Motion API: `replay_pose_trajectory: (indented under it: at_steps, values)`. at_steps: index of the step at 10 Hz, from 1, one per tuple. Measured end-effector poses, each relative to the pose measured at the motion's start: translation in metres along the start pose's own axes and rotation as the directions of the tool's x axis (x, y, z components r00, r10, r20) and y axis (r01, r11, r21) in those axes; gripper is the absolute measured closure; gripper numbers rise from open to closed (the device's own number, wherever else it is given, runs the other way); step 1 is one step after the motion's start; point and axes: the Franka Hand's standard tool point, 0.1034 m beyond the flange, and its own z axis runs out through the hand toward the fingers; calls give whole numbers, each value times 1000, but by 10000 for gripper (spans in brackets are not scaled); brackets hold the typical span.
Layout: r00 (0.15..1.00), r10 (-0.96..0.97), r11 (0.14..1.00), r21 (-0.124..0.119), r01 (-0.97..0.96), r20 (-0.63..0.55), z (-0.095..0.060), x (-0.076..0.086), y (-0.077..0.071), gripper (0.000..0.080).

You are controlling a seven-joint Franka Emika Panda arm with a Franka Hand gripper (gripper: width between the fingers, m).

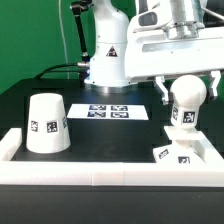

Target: Assemble lamp

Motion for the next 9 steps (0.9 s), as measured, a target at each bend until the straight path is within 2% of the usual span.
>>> replay_pose_trajectory:
  at_steps: [2,3,4,9]
  values:
    - [1000,-4,1000,-1,4,-8,0,0,0,220]
    - [1000,-5,1000,-1,5,-8,0,0,0,144]
    - [1000,-5,1000,-1,5,-8,0,0,0,113]
    - [1000,-8,1000,-1,8,-10,-2,1,0,101]
